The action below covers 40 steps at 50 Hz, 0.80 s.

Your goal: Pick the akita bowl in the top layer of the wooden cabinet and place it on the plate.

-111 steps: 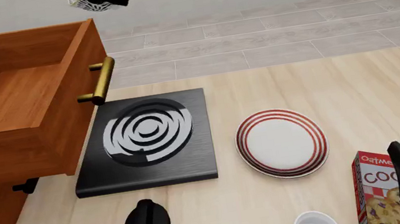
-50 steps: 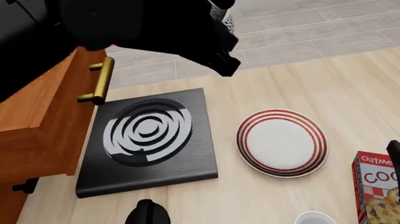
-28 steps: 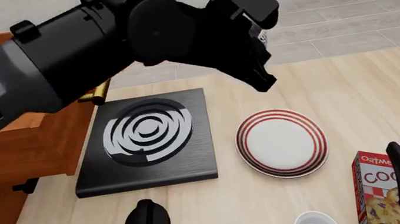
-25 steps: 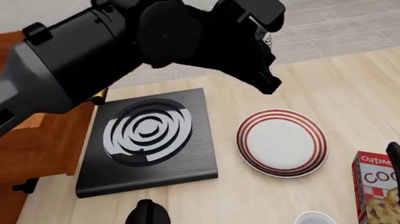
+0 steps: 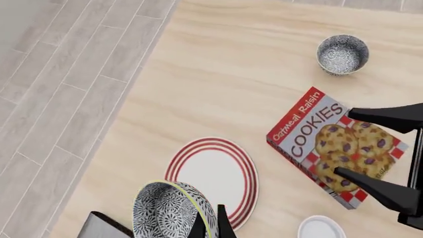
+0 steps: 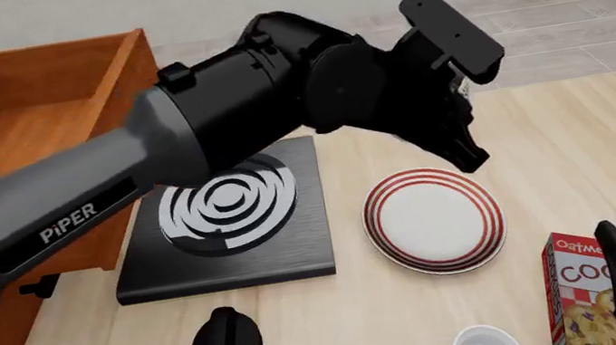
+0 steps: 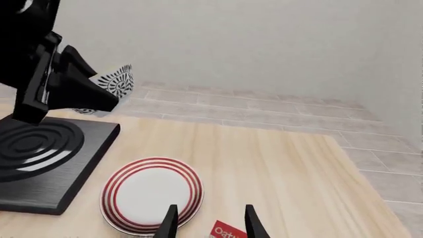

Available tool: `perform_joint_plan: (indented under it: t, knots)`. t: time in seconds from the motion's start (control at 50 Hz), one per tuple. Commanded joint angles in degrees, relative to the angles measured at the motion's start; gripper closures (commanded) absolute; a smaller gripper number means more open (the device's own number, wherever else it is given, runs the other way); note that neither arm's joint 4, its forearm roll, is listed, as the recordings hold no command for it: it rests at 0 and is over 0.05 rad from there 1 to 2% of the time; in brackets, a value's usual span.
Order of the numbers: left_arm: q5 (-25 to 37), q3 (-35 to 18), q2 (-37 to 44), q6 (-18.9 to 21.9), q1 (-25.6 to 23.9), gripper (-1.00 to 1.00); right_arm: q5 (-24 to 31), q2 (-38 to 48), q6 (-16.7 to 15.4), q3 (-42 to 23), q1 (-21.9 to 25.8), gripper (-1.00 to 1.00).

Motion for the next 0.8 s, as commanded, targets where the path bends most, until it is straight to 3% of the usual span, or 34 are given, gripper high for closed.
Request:
perform_joint_plan:
  t: [0.02, 0.28, 0.8]
  knots:
    - [-0.88, -1.97, 3.65, -0.45, -0.19, 1.0, 0.45, -0.38, -0.07, 0.0, -0.04, -1.0]
    - [0.09, -6.06, 10.58, 0.6, 2.14, 1.0, 0.09, -0.06, 0.3, 0.0, -0.03, -1.0]
    - [-2.39, -4.61, 17.41, 7.66, 4.74, 1.0, 1.05, -1.46, 1.14, 0.0, -0.28, -1.0]
